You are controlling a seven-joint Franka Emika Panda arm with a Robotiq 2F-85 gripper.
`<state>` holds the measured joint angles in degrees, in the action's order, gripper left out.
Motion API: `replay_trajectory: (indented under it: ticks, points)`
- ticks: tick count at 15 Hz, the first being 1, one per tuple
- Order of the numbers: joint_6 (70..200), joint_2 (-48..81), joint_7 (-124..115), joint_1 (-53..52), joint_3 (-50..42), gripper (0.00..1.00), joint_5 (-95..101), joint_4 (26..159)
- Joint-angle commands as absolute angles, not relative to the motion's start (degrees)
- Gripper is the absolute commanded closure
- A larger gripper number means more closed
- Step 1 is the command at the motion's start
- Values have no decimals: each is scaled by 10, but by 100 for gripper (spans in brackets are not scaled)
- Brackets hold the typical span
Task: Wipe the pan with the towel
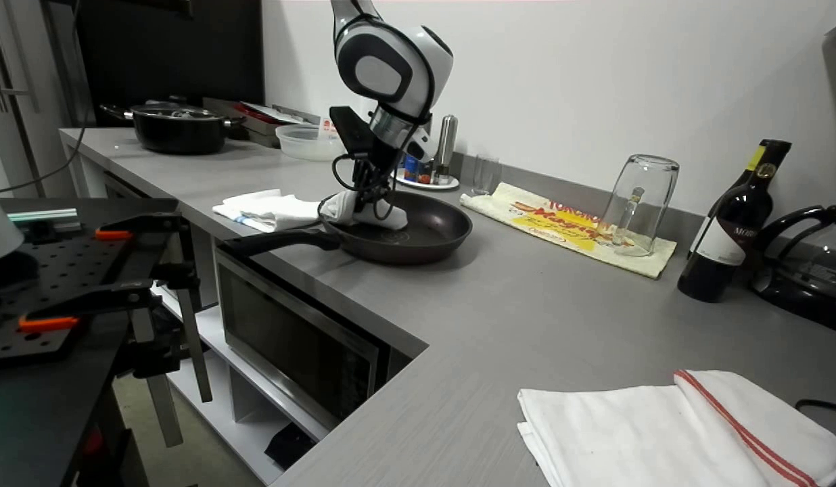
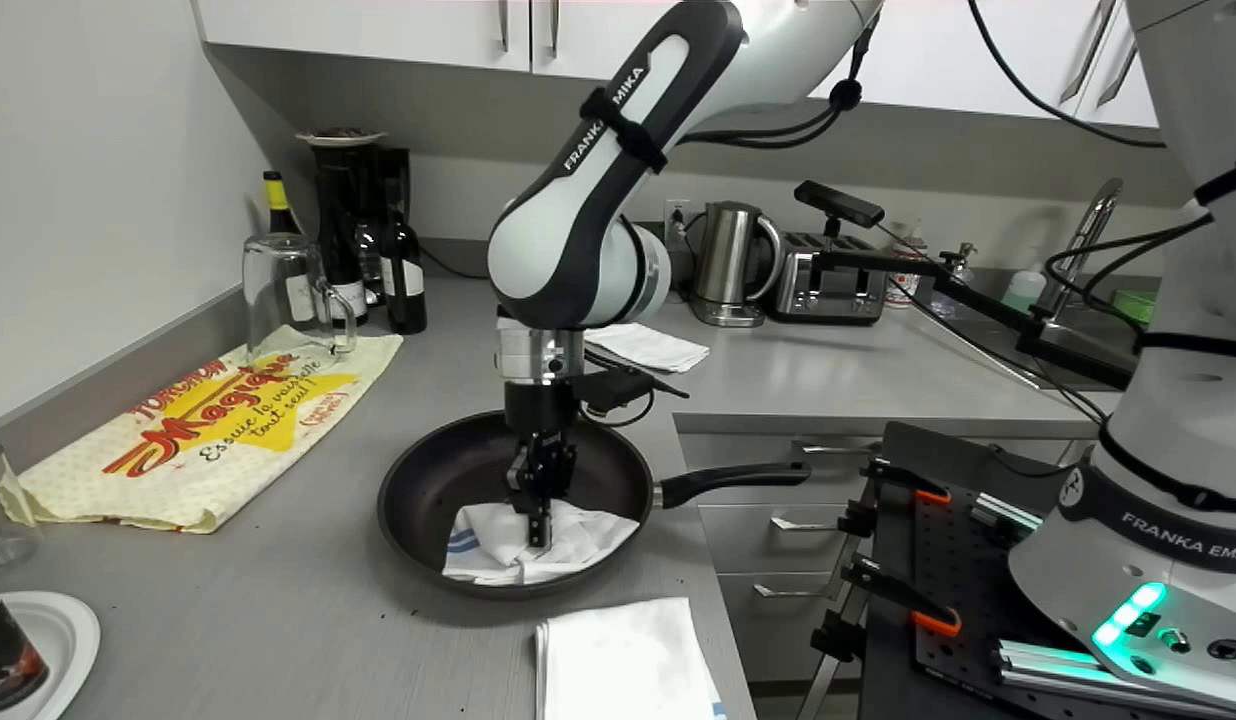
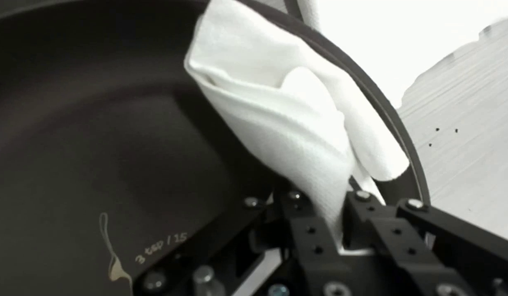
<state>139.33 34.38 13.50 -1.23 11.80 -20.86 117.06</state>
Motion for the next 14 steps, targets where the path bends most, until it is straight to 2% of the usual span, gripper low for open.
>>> replay_trajectory:
  ticks: [1, 14]
  points:
    - [1414, 352, 133, -23, 114, 96, -170, 1183]
    - [1523, 374, 101, -58, 52, 96, -10, 1182]
